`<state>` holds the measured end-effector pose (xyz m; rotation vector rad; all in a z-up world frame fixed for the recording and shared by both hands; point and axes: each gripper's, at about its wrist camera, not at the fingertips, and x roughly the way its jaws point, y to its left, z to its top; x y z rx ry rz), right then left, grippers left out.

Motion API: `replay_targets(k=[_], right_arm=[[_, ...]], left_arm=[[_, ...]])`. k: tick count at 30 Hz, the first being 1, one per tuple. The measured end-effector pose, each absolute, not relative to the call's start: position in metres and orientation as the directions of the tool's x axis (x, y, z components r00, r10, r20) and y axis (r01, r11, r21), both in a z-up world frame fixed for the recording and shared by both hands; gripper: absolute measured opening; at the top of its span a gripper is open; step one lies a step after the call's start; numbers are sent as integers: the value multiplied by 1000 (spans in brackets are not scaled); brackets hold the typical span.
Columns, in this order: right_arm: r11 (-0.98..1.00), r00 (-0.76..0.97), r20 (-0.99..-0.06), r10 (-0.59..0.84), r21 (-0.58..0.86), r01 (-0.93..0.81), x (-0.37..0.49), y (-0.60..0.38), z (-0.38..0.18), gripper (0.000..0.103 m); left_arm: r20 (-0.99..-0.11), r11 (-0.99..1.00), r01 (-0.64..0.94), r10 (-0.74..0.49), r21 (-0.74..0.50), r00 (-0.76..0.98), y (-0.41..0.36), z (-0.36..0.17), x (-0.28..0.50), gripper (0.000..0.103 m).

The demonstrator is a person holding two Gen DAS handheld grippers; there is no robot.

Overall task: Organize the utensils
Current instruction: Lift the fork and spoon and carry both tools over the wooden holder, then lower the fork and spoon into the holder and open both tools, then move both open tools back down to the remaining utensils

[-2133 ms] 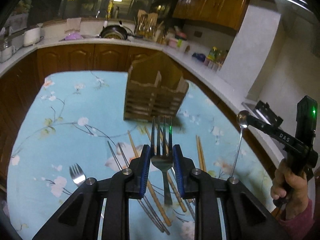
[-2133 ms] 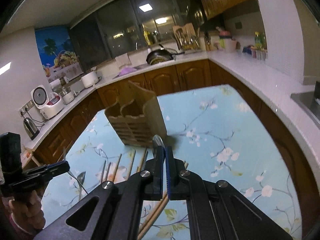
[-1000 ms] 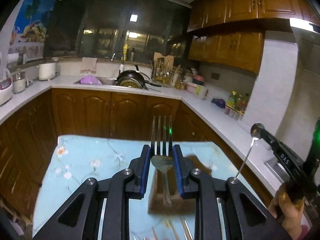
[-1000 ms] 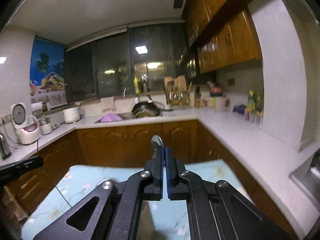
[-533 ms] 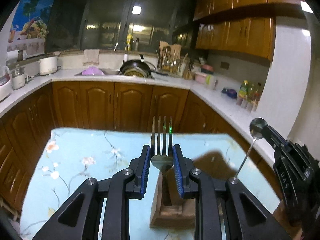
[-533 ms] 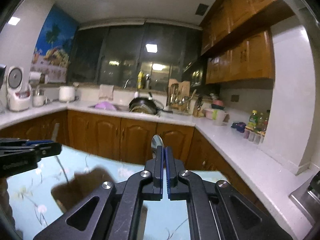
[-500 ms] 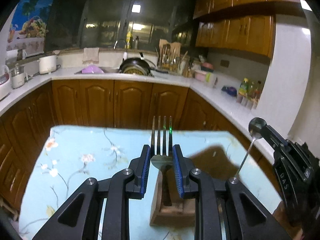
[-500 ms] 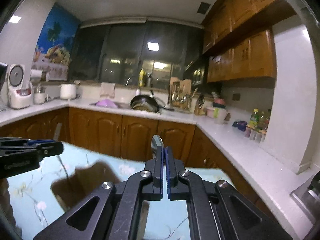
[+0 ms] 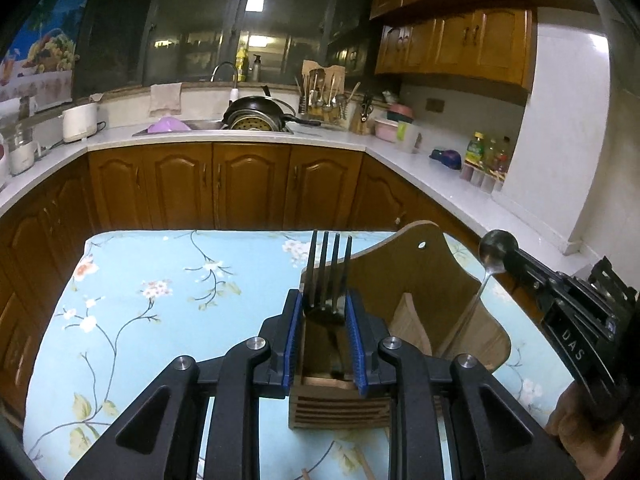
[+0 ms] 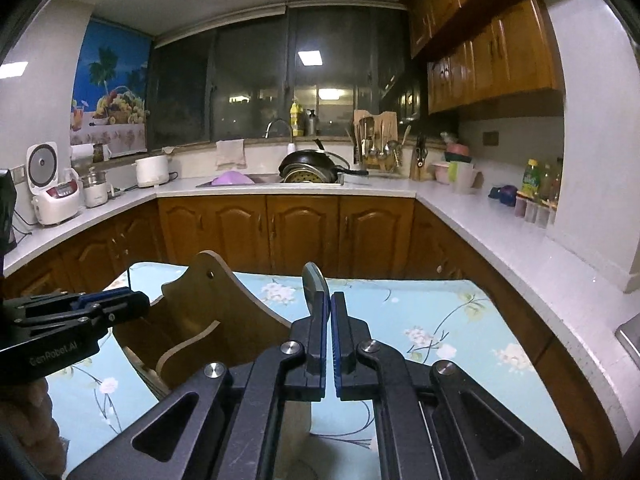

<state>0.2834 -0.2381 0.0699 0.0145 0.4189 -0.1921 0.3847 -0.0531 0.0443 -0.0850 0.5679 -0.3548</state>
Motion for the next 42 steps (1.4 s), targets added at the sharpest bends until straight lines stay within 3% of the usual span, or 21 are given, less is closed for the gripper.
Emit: replay_targets(k=[9,13,14,15,17,22,27,42], right_arm=[[983,890,-429,-156,22,183,285,-246,68,2],[982,888,-439,-139,58,182,284,-251,70,6],[981,888,-440,-132,71,181,283,-254,71,13],[979,889,-440,-128,85,183,280,-256,73,30],[975,897,-428,-111,127,181,271,-260,77,50],[962,912,-401,-86,206,181,238,-266,89,68],[948,914,-400,-61,265,179,201,-266,91,90],[925,883,-470,-23,325,197,90,-233,46,97]], left_arm=[[-529,939,298,-344,-173,776,-55,49,373,21],[-526,942,282,-336,-183,782,-48,54,368,37],[-526,944,275,-331,-183,784,-46,57,366,45],[-522,944,272,-329,-184,787,-44,57,364,48],[-518,949,252,-314,-189,796,-38,61,356,59],[-517,954,223,-297,-202,803,-20,61,326,76],[-532,958,189,-277,-215,800,-4,57,283,79],[-581,936,113,-298,-333,758,43,34,160,80]])
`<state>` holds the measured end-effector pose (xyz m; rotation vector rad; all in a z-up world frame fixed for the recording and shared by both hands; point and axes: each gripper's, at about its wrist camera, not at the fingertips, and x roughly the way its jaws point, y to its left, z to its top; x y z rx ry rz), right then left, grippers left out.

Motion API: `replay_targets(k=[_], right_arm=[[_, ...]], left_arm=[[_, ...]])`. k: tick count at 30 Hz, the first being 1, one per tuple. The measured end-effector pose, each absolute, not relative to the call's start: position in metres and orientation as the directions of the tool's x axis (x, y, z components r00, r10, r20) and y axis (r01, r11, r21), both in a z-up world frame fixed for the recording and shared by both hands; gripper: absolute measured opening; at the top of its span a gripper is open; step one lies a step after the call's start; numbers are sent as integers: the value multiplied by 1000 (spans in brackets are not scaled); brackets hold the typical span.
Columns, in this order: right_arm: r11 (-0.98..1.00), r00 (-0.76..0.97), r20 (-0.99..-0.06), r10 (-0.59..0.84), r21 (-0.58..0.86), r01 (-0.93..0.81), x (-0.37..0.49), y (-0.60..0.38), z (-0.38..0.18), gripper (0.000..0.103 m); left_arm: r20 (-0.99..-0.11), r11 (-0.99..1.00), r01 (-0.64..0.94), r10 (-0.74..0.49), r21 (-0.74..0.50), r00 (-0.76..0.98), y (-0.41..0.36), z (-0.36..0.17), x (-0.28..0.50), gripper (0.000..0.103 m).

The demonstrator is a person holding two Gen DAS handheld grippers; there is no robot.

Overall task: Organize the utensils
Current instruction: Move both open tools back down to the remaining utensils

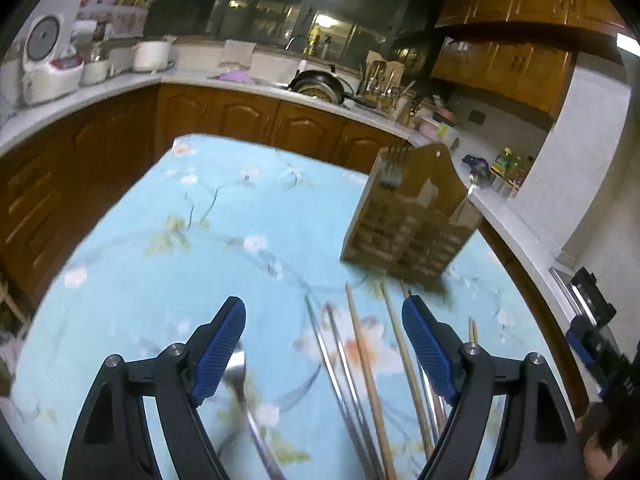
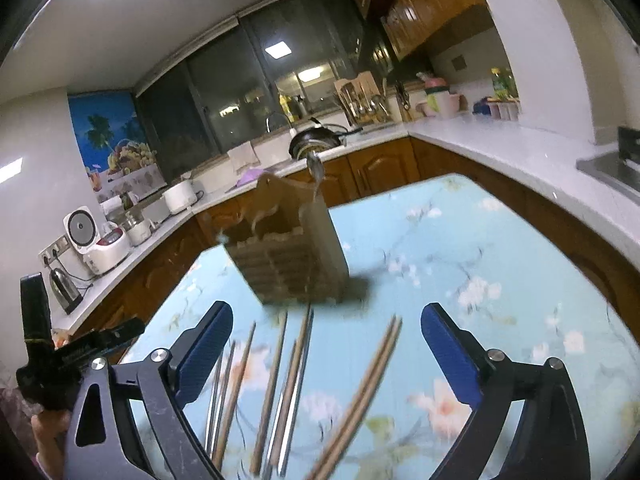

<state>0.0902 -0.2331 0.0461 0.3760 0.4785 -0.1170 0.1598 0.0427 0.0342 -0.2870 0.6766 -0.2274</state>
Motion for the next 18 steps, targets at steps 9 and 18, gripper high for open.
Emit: replay_targets(k=[9,18], right_arm=[[924,837,-547,-10,315,217,62,-220,11,97],[921,835,-550,-24,313,232,49,-221,8,97]], left_arm=[[-644,942,101,-294,-320,706,44,19,126,80],[-652,947,101,-284,-304,703,50,24,111,80]])
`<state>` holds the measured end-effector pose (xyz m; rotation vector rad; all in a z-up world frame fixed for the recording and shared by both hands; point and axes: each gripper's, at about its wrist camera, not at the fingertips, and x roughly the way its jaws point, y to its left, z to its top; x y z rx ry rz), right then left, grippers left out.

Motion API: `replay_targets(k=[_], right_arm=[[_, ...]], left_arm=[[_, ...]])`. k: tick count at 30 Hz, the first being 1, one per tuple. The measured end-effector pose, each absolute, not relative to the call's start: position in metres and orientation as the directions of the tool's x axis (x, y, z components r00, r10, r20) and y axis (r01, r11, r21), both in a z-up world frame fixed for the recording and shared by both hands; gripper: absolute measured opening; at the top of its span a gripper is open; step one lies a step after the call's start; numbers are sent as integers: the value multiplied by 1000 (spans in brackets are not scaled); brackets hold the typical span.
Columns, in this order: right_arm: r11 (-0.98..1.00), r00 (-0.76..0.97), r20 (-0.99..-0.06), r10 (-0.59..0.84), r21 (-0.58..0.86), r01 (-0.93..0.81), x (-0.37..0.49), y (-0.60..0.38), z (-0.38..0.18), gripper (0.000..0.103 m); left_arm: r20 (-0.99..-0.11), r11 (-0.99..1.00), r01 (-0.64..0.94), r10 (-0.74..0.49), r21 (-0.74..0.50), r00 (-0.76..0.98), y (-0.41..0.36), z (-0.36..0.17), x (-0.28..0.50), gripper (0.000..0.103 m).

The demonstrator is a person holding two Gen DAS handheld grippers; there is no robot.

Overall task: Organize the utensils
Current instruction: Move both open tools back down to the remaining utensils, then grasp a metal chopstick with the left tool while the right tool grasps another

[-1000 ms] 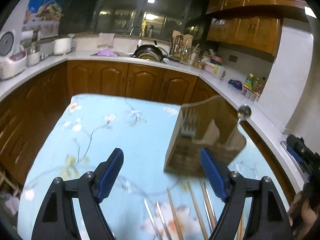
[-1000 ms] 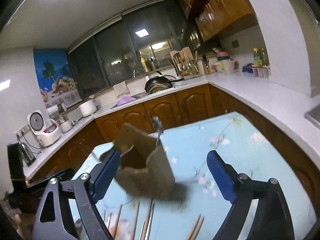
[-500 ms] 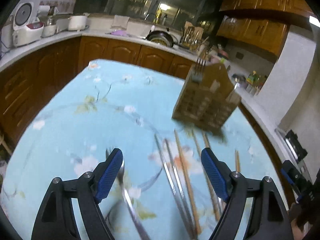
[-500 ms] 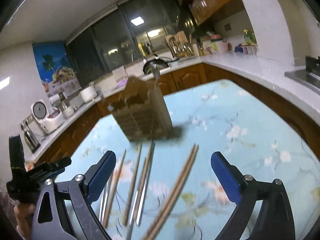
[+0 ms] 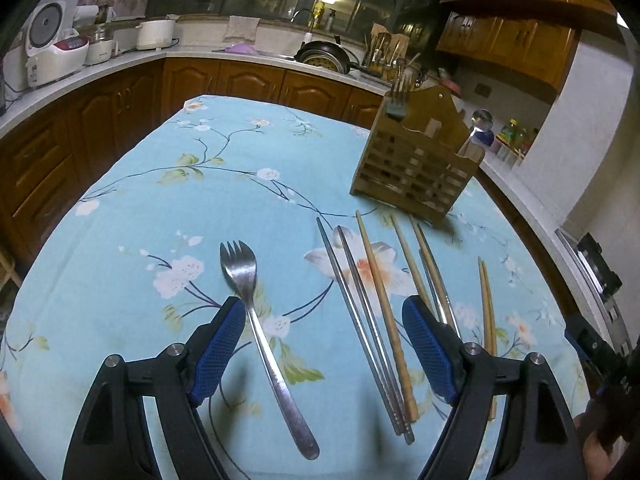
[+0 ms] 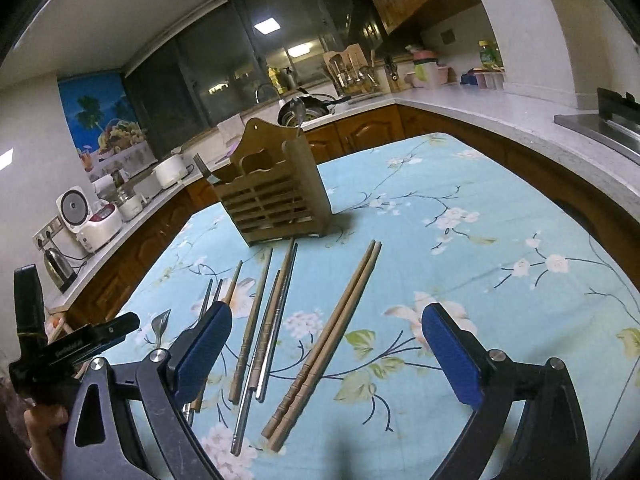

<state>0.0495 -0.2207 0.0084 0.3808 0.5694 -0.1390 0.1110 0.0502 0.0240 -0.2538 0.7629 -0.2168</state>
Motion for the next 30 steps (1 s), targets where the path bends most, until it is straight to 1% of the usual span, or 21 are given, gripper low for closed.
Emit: replay_targets(k=[14,17,19,21,23,24,25,27,28,30], right_arm=[[927,831,-556,-23,299,227,55,-218,12,97],[930,822,-568,-27,287,228,61,-217,10,96],[928,816,-578,-29,287,236,64,-218,8,94],[927,809,-586,-30,287,242,68,-220,7,80],[926,800,-599,-31,283,248,75,-221,5,73],[924,793,-609,-26,289,251,79,-222,4,66],[922,788,-615,-19,295,252,83,-223,3,62],[921,780,-626,-13,296,253,91,-224,2,49],[922,775,-632,-14,291,255,95,-224,2,46],[924,760,-650,-2,289,249,106,-224,0,40]], left_arm=[[-680,954,97,-271,-284,681,45,26,115,79],[-690,954,102,-275,-280,670,41,25,122,79],[-693,955,101,-273,-279,668,40,24,124,78],[-701,955,101,-274,-279,658,38,23,130,76],[-714,955,102,-277,-279,643,38,22,135,67],[-718,955,100,-278,-281,638,38,22,139,66],[-722,955,96,-276,-281,634,37,22,143,63],[-736,956,91,-274,-279,619,36,21,153,57],[-742,955,97,-280,-280,609,35,21,158,54],[-750,957,102,-277,-272,600,33,21,168,52]])
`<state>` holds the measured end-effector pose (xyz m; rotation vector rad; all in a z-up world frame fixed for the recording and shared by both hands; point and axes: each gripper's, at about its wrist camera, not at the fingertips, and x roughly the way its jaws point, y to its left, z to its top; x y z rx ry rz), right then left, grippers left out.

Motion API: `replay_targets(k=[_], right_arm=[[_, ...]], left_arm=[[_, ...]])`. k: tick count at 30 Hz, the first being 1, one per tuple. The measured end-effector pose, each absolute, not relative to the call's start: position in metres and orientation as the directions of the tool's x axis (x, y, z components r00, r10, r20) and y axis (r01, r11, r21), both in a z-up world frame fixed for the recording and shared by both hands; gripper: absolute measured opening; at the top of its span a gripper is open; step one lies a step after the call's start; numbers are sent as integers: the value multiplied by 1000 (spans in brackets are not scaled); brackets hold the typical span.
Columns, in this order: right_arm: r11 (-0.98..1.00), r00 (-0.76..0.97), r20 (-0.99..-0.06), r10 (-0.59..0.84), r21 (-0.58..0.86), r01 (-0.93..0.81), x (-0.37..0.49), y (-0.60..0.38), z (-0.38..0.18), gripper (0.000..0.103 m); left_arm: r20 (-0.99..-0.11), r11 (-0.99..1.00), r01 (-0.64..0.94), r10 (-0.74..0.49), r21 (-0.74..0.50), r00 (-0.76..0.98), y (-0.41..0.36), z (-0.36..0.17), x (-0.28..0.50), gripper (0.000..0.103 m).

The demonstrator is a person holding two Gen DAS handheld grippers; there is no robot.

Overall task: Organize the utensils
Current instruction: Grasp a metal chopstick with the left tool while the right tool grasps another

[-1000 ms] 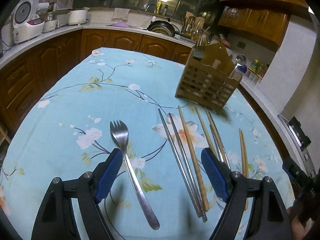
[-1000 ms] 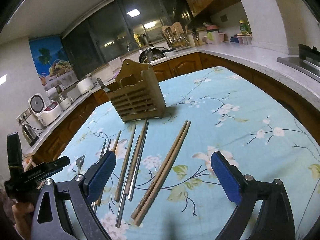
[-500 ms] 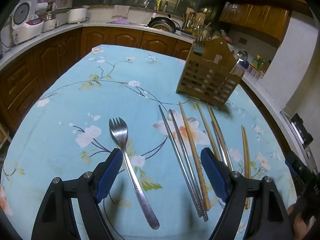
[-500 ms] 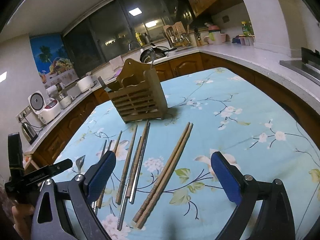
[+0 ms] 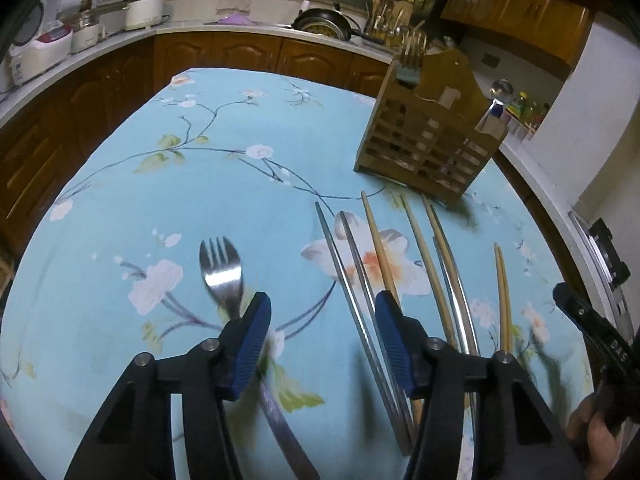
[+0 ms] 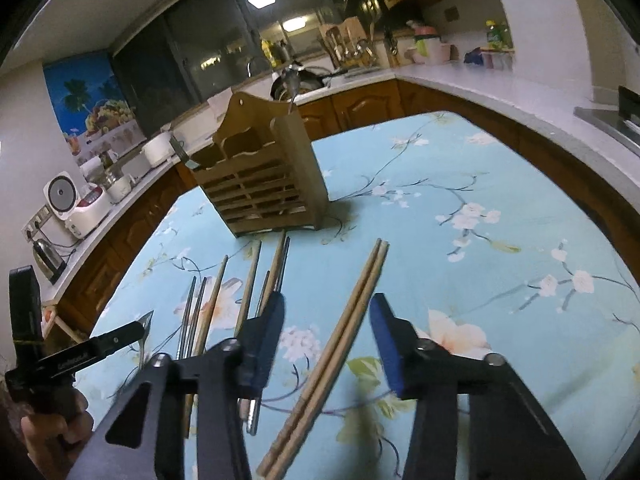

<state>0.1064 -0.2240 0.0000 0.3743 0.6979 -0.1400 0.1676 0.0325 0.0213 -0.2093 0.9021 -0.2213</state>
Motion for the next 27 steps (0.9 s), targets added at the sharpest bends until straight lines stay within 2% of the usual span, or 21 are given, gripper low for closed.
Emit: replay_targets(k=[6,8,21,23,27], right_arm=[[927,728,-685,25,289,240,137,-227,-8,28],[931,714,-699,40,286,228,149,-225,-11,27],[962,584,-807,84,220,165,241,-199,-46,17],[969,568,-820,78,197,150,250,-195,-51,16],[979,548,-834,57,154,133,260,-192,-51,13]], left_arm=[[-776,959,112,-278,-261,566,23,18,203,44],[-784,958,112,-281,-264,553,21,15,216,40],[-829,964,119,-265,-238,493,4,-8,275,32],[-841,967,122,-256,-224,477,1,-16,284,25],[-845,974,137,-225,-181,484,-6,-21,294,18]])
